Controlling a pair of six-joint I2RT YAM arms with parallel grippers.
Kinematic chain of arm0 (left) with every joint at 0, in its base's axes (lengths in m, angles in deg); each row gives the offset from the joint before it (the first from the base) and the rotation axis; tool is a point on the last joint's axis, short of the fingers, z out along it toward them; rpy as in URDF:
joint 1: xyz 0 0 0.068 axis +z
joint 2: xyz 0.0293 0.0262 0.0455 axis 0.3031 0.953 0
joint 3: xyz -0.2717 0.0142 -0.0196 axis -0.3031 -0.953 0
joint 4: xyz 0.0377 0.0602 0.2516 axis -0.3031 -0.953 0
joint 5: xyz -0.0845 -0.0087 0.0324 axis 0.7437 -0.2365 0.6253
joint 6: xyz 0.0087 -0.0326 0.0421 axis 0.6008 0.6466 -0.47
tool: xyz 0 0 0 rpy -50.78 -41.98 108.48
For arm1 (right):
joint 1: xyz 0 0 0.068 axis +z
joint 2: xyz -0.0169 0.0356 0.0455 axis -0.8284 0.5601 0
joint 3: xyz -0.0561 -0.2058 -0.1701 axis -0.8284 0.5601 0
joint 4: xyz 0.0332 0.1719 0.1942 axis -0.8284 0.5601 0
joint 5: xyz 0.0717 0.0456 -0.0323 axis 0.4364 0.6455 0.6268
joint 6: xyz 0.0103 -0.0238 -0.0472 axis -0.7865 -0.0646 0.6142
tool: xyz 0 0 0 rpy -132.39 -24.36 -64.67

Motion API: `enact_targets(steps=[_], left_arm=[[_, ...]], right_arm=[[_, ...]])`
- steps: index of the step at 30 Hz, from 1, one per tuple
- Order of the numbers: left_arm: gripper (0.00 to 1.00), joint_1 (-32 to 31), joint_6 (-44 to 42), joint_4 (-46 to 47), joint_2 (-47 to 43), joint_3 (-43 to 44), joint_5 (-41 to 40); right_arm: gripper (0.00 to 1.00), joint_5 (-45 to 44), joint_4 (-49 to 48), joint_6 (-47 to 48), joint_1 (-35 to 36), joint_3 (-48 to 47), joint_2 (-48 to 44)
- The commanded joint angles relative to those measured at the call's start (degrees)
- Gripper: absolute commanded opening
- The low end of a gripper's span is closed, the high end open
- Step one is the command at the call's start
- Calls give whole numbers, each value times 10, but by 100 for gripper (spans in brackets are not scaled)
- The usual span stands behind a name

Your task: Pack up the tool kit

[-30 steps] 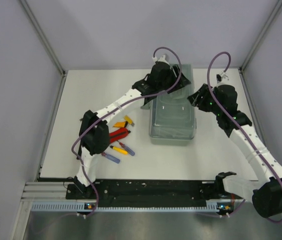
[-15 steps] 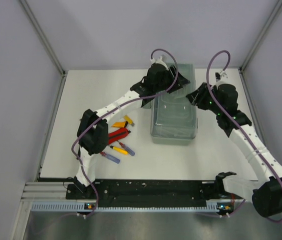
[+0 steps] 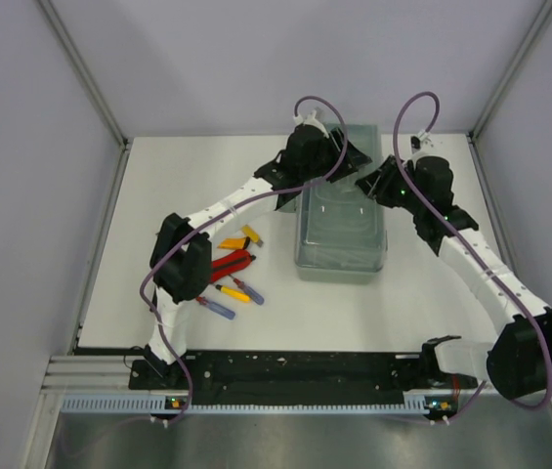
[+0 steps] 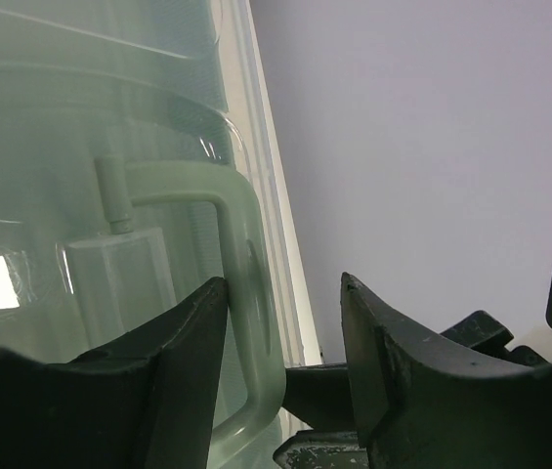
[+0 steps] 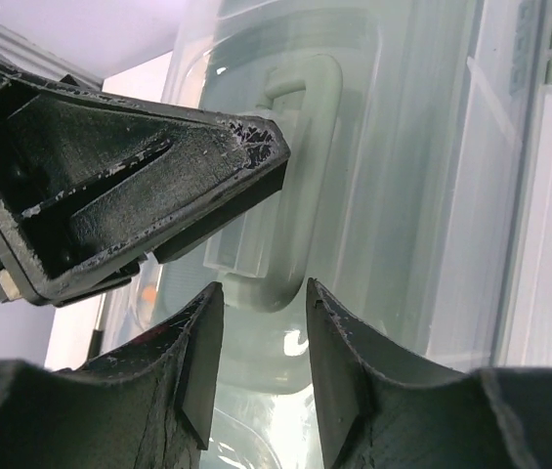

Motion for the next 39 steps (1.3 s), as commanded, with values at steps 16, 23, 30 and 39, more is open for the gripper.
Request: enact_targets(steps=[16,23,30,39], left_arm=[[62,-1,-26,-105,-43,-34,-58],[68,2,-65,-134,-90,-43,-92],[98,11,-125,-154,-182,-90,-177],[95,68,-143,-93,-336,-277,-185]], right_arm=[[24,5,0,-52,4,-37,73],[21,20,-18,-75,4,-34,87],[0,49,-29,-81,4,-57,107],[0,110,-27,-117,4,-124,111]])
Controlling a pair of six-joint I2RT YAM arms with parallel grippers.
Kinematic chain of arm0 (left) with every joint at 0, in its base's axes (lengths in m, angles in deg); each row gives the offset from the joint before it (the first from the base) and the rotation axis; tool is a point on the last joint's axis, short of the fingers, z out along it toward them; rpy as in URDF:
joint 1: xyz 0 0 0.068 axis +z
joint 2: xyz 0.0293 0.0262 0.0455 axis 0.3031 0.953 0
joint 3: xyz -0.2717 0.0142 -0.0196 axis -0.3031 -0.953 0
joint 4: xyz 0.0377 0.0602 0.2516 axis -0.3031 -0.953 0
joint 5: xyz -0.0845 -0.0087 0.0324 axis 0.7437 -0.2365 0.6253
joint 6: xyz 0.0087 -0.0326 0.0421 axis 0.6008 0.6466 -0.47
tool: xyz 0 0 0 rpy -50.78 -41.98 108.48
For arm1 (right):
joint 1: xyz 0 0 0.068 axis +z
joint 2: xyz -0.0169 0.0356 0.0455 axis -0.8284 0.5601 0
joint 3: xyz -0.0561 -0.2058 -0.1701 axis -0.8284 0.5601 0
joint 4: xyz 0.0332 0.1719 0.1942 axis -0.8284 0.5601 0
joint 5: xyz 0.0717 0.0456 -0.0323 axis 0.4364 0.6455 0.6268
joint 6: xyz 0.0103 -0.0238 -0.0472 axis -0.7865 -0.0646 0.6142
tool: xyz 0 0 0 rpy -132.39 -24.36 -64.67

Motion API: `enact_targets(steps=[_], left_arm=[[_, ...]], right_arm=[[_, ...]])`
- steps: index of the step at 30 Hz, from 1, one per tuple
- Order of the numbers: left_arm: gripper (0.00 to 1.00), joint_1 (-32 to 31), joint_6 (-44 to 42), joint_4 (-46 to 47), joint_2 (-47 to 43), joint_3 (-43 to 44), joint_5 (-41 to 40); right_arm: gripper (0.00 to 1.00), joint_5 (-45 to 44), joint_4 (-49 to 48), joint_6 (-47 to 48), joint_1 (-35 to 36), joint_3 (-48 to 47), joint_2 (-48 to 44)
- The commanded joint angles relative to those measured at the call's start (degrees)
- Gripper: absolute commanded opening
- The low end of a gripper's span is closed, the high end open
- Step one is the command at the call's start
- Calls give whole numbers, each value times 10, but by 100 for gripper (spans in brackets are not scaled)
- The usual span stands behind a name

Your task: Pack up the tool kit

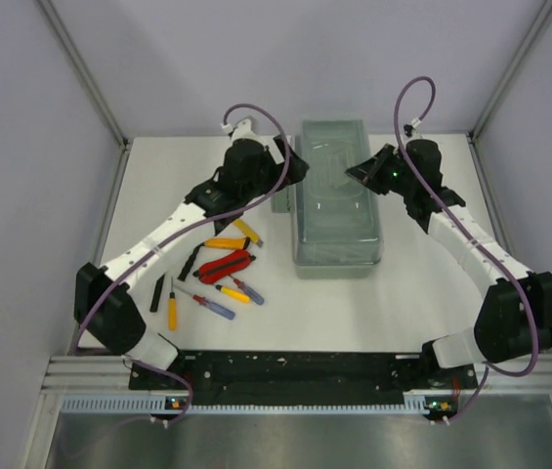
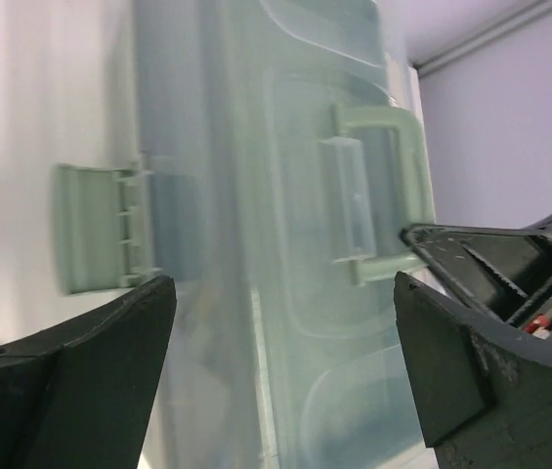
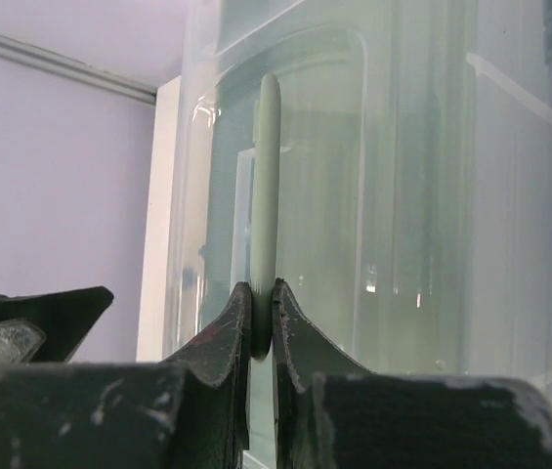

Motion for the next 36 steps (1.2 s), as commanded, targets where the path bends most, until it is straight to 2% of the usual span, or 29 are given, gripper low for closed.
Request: enact_targets(steps=[1,8,14,16,22,25,30,31,36], left_arm=[[95,40,-15,43,-68,-74,5],[95,65,-13,58,-95,-124,61],[95,78,19,116,-95,-154,134],[91,79,31,105,-90,-153,126],[75,89,46,46,-99,-170,22],[73,91,35,37,-92,-181,12],[71,90,17,41,-51,-192,78],[71,91,12,36,-41,-191,112],[73,90,9,86,-5,-207,206]], right_arm=[[0,58,5,-9,6,-61,-2],[0,59,34,-18,3,-125,-29],[0,46,63,-9,-6,-153,-40],[0,42,69,-5,-11,-153,-45],[0,40,71,1,-28,-141,-58],[0,46,69,0,-40,-136,-61],[0,56,61,-5,-49,-125,-66],[0,57,59,-6,-52,-122,-67],[0,64,50,-10,-73,-102,-75]])
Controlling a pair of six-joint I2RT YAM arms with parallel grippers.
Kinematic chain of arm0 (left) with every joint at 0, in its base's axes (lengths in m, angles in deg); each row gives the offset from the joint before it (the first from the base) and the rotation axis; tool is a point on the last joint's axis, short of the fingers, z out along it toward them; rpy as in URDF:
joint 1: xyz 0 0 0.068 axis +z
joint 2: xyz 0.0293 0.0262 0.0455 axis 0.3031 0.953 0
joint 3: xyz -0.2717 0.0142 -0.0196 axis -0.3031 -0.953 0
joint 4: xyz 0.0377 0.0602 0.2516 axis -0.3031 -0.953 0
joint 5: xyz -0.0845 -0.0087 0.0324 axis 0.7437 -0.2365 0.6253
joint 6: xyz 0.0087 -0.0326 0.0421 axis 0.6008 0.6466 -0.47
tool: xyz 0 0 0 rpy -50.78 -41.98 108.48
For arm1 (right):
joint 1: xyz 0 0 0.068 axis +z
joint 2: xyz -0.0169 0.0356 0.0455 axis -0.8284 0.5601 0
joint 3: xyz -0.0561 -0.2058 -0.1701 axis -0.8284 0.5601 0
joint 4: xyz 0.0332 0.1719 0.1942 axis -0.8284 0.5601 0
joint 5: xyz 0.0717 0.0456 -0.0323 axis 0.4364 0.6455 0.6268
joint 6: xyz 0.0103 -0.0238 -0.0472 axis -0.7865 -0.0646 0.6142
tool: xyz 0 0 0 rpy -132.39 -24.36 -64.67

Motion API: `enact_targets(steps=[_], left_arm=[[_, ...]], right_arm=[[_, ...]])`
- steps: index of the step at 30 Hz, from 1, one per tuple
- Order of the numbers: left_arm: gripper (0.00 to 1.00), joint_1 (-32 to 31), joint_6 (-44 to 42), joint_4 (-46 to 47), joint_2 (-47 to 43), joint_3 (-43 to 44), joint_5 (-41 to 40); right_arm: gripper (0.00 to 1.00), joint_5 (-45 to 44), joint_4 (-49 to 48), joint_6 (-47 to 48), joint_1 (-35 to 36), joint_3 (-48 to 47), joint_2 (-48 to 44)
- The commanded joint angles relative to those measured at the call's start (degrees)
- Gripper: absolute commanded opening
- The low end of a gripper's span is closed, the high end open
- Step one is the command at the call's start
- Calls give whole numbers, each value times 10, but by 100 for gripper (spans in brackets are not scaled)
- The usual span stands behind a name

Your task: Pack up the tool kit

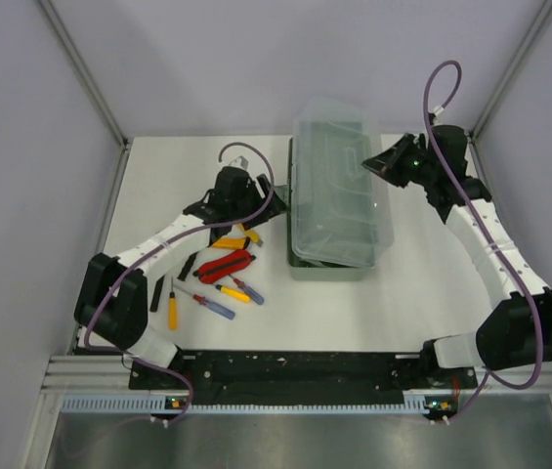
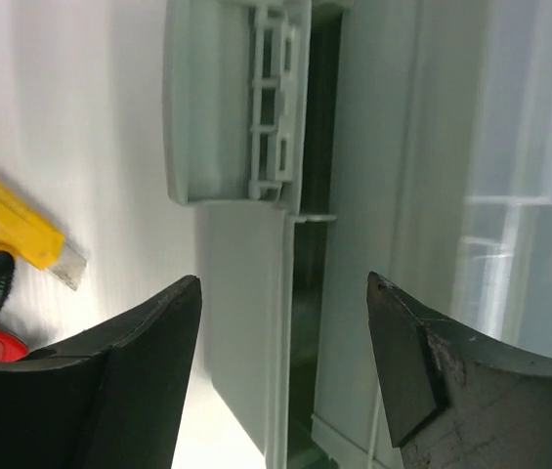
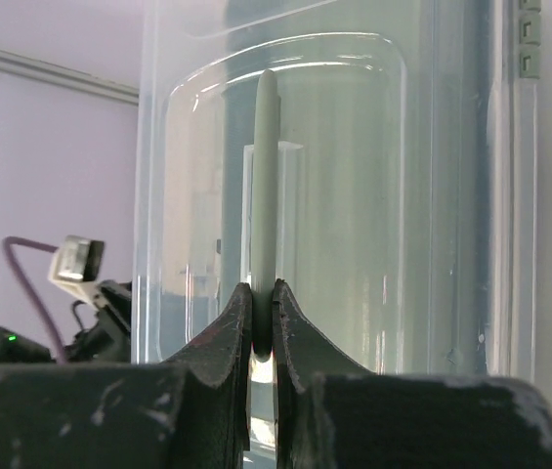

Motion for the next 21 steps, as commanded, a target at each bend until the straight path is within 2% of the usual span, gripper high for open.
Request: enact_targets(steps=[1,9,21], left_arm=[[72,0,-11,41,29,-15,86],[69,-10,-24,20,66,-16,77],[35,-13,-42,19,120,16,69]], right_arm=[[0,32,-101,-20,-26,-3,-53],[0,57,-117,-24,-75,35,-55],[0,138,-153,-31,-173,82,-21]])
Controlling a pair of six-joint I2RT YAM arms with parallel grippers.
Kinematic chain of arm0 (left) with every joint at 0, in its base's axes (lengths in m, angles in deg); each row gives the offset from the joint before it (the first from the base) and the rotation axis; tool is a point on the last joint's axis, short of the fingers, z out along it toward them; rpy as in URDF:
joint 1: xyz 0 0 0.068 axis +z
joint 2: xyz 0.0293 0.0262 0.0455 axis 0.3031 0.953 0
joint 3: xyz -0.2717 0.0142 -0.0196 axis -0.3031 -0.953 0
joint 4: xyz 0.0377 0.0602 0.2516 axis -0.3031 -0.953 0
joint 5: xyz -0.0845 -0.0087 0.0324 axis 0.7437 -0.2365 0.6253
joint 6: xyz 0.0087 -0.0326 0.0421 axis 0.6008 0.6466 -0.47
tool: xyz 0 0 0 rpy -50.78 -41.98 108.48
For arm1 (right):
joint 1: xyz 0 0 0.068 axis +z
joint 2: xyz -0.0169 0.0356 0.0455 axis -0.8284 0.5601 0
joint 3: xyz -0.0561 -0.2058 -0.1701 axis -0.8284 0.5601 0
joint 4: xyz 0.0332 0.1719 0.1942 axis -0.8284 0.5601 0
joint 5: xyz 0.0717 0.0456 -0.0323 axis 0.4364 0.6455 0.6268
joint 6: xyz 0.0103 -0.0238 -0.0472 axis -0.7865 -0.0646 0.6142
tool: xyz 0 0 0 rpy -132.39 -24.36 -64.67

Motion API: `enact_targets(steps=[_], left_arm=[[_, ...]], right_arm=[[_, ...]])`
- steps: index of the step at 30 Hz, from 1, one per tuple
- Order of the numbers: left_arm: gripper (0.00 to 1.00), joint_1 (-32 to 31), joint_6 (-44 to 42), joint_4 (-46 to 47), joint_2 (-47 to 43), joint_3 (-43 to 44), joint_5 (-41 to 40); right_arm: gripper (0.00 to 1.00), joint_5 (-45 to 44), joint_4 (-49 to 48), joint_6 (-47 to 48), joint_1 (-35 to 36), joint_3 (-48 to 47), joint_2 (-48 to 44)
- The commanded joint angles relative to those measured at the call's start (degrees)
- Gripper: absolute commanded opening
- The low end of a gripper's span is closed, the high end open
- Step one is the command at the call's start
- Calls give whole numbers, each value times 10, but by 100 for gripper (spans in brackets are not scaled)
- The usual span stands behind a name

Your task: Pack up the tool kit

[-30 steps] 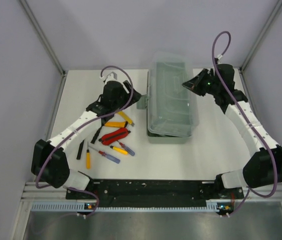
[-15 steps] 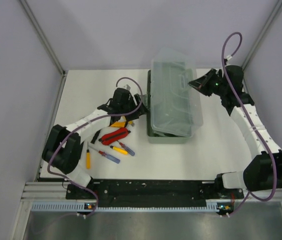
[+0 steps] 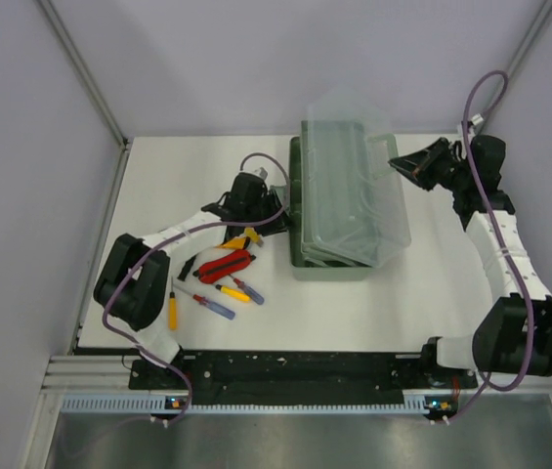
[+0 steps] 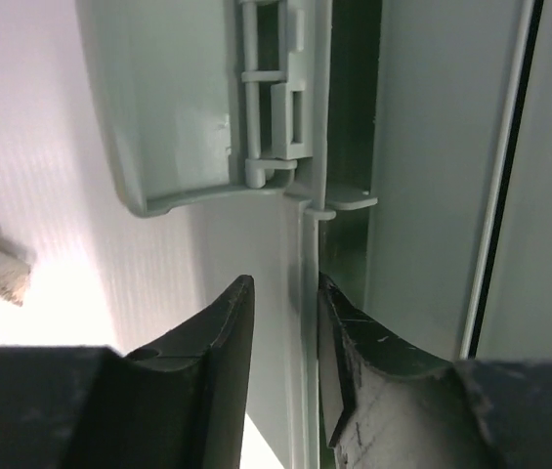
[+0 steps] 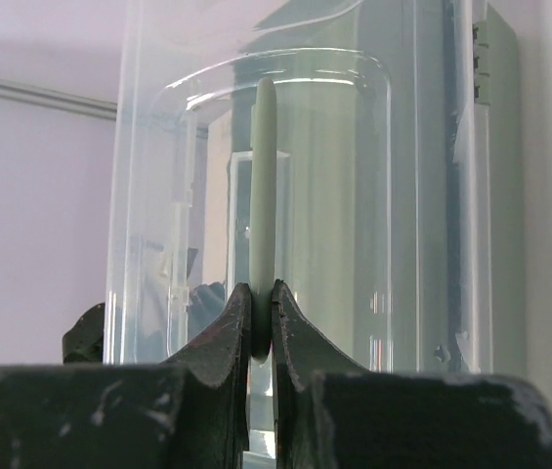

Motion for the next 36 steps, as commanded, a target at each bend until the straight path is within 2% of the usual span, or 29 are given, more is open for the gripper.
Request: enact_targets(steps=[1,5,6,11,22,26,29,32,36], left_arm=[[30,2,-20,-6,34,26,-19],[3,6,-29,-33,38,45,-65],[0,10,-30,-38,33,46,-80],[0,40,-33,-61,22,52,-116],[0,113,-60,-71,12,54,-108],[0,121,-71,-64,14,54,-76],[6,121,-71,-54,19,53,-45],[18,121,-68,-55,23,51,-41],[25,121,-70,-60,23,50,-41]], right_arm=[[0,0,-58,12,-39,1,10],[0,15,-64,14,-50,-2,20],[0,17,-70,10,-53,-1,20],[0,30,-70,7,-71,-18,41],[0,54,-118,-22,-75,-29,93],[0,52,-110,-27,-75,-24,99],[0,43,-103,-27,-75,-11,94],[0,29,-98,-18,-75,5,90],[0,13,-95,-3,-75,22,87]])
